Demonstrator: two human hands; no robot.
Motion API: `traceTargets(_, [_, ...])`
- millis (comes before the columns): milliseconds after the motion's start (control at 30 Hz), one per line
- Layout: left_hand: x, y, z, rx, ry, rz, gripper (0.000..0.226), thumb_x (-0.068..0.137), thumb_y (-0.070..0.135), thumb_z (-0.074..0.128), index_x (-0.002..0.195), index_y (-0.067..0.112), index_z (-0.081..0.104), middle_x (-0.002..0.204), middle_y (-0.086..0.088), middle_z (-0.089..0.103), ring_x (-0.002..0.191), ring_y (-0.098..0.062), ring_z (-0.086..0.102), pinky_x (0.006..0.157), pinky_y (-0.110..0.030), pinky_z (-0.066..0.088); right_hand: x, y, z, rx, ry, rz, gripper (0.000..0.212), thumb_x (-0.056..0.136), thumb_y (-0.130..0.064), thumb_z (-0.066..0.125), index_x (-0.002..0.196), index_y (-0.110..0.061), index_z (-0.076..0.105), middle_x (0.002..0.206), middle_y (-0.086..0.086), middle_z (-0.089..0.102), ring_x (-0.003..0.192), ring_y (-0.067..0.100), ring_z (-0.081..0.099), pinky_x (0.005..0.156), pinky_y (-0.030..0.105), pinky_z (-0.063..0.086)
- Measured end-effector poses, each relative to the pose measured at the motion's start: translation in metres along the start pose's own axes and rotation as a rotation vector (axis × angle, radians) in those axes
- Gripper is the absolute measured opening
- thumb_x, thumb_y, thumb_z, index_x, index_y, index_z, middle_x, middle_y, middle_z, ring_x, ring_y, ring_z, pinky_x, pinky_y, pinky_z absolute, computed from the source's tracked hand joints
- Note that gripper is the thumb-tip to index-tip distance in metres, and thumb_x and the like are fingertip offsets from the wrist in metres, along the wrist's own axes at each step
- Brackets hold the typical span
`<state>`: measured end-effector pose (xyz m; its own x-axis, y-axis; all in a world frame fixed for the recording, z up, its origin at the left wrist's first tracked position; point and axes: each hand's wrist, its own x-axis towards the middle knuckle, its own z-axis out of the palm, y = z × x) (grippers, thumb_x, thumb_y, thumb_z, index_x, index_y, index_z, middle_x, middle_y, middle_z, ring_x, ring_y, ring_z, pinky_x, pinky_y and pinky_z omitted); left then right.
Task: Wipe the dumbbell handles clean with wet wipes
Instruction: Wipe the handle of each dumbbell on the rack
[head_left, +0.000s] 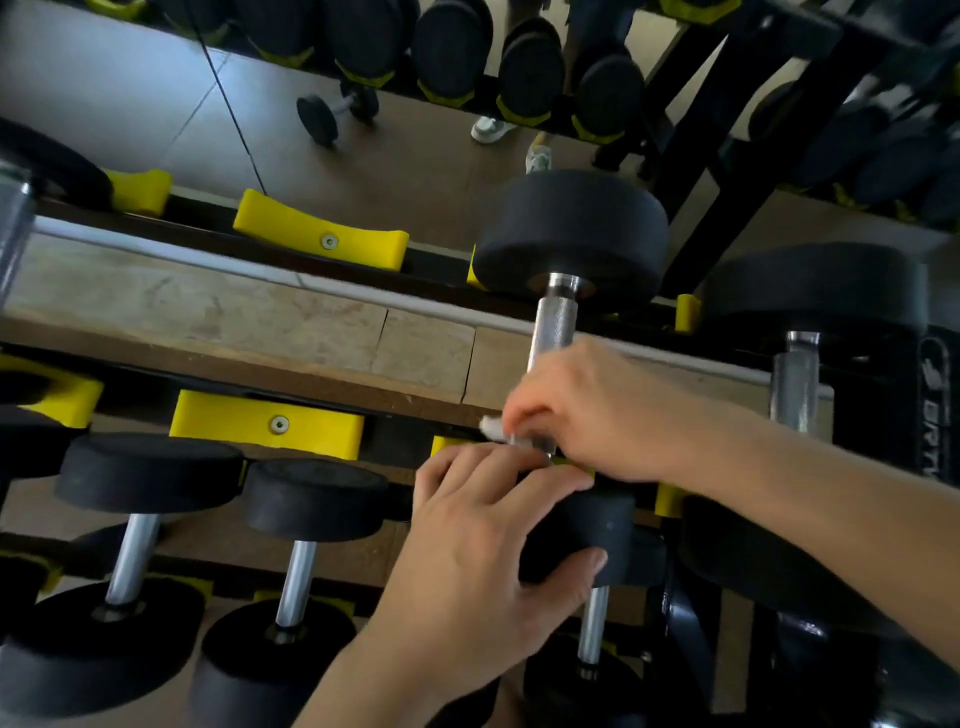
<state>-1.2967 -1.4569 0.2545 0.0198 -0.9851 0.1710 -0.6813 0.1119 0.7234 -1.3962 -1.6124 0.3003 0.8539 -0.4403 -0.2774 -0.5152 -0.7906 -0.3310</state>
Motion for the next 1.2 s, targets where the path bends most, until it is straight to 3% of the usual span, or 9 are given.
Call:
traceTargets(67, [-0.001,-0.001,0.0,-0.019,0.002,0.003,0.041,0.083,0.057,0.058,0.12,0.04,0.057,0.116,0.022,0.054,0.113,-0.002,0.049,0.102,-0.027,0.027,-0.013,-0.008,-0.001,0.147,-0.019,-0.003,0.013,0.088,-0.017,0.065,0.094,-0.023,0.076,0.086,-0.014,0.064,0.072,-0.008,0.052,0.073,0.01,0.037])
traceTargets(200, [-0.003,-0.006,0.002,-0.052,0.04,0.005,0.043,0.083,0.058,0.06,0.122,0.04,0.058,0.118,0.02,0.052,0.117,-0.002,0.047,0.102,-0.033,0.032,0.008,0.015,-0.019,0.022,0.391,-0.028,0.017,0.089,-0.016,0.061,0.096,-0.013,0.076,0.086,0.0,0.071,0.076,0.011,0.061,0.07,0.023,0.047])
traceTargets(300, [-0.003,-0.006,0.003,-0.081,0.064,-0.02,0.043,0.081,0.059,0.061,0.121,0.042,0.058,0.123,0.016,0.047,0.12,-0.007,0.042,0.101,-0.03,0.033,-0.006,0.013,-0.003,0.074,0.232,0.025,0.028,0.091,-0.028,0.053,0.1,-0.016,0.076,0.087,0.002,0.069,0.077,0.013,0.063,0.072,0.031,0.054])
traceTargets(367, [-0.003,-0.006,0.002,-0.088,0.075,-0.033,0.042,0.08,0.059,0.061,0.119,0.043,0.059,0.123,0.015,0.046,0.121,-0.009,0.042,0.1,-0.029,0.033,-0.019,0.006,0.011,0.12,0.114,-0.019,0.017,0.089,-0.018,0.061,0.097,-0.019,0.076,0.088,-0.001,0.069,0.079,0.009,0.064,0.074,0.031,0.055])
traceTargets(533, [-0.002,-0.007,0.006,-0.085,0.109,-0.011,0.041,0.077,0.057,0.063,0.116,0.043,0.062,0.117,0.017,0.05,0.116,-0.006,0.044,0.097,-0.03,0.035,0.001,0.034,0.014,0.269,0.829,0.146,0.016,0.083,-0.004,0.072,0.096,-0.012,0.076,0.096,0.001,0.073,0.089,0.009,0.069,0.081,0.03,0.056])
traceTargets(700, [-0.001,-0.007,0.007,-0.072,0.132,-0.023,0.04,0.076,0.056,0.063,0.114,0.042,0.064,0.116,0.015,0.051,0.115,-0.002,0.042,0.097,-0.031,0.036,-0.019,0.014,0.042,0.319,0.714,0.111,0.018,0.085,-0.022,0.064,0.097,-0.015,0.074,0.093,-0.001,0.068,0.084,0.005,0.063,0.074,0.019,0.052])
traceTargets(867, [-0.004,0.002,0.001,-0.067,0.066,-0.115,0.041,0.078,0.056,0.062,0.118,0.048,0.059,0.127,0.016,0.042,0.122,-0.005,0.036,0.099,-0.029,0.038,-0.005,0.02,0.048,0.4,1.03,0.368,0.014,0.086,-0.008,0.069,0.099,-0.011,0.074,0.104,-0.001,0.071,0.097,0.007,0.067,0.085,0.018,0.053])
traceTargets(1100, [-0.009,0.018,-0.003,-0.023,0.033,-0.27,0.046,0.075,0.06,0.055,0.12,0.051,0.058,0.129,0.02,0.038,0.127,-0.008,0.029,0.1,-0.016,0.022,-0.043,-0.007,0.042,0.697,0.524,0.57,0.013,0.078,-0.017,0.078,0.079,-0.026,0.069,0.075,-0.017,0.066,0.07,-0.009,0.061,0.062,0.005,0.045])
traceTargets(1200, [-0.005,0.022,-0.008,-0.013,0.007,-0.281,0.043,0.074,0.058,0.059,0.117,0.052,0.06,0.125,0.019,0.042,0.124,-0.006,0.031,0.095,-0.009,0.021,-0.026,0.008,0.024,0.845,0.829,0.662,0.01,0.082,-0.017,0.074,0.091,-0.022,0.071,0.085,-0.013,0.069,0.08,-0.004,0.064,0.072,0.013,0.05])
